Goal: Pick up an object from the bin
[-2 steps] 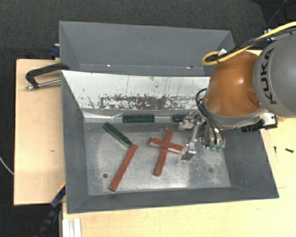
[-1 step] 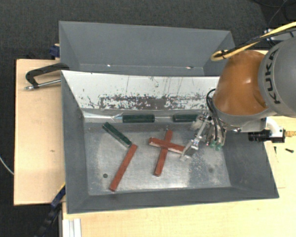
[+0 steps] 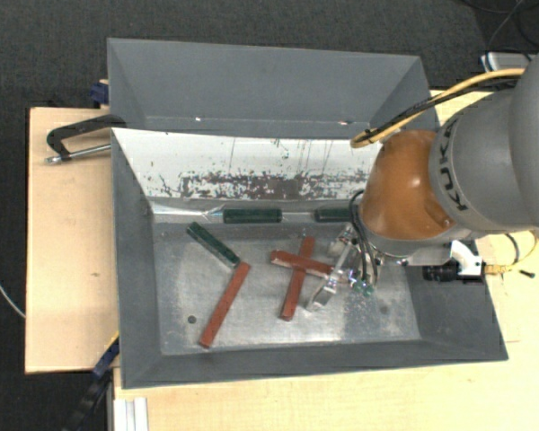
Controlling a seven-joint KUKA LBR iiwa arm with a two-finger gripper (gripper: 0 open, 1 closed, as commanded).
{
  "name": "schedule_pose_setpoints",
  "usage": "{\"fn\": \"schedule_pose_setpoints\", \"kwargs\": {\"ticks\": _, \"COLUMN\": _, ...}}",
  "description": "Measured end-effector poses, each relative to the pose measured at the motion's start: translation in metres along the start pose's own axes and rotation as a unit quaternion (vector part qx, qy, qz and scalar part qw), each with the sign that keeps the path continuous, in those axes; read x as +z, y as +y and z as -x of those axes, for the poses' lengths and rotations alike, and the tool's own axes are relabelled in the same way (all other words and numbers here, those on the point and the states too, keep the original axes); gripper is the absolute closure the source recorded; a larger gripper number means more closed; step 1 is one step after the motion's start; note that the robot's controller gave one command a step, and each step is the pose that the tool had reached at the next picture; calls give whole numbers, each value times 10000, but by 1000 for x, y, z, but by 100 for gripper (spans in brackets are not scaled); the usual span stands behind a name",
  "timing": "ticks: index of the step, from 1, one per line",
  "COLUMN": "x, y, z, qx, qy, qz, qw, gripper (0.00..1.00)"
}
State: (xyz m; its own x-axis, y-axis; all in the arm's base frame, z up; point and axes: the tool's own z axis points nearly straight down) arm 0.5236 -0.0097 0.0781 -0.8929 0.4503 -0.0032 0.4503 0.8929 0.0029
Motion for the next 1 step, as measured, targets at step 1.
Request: {"fn": "schedule_pose_setpoints", "kwargs": {"ticks": 1, "x": -5, "y": 0, "z": 1, "qx": -29, "qy": -21, "qz": 7, "qw": 10000, "gripper": 100}}
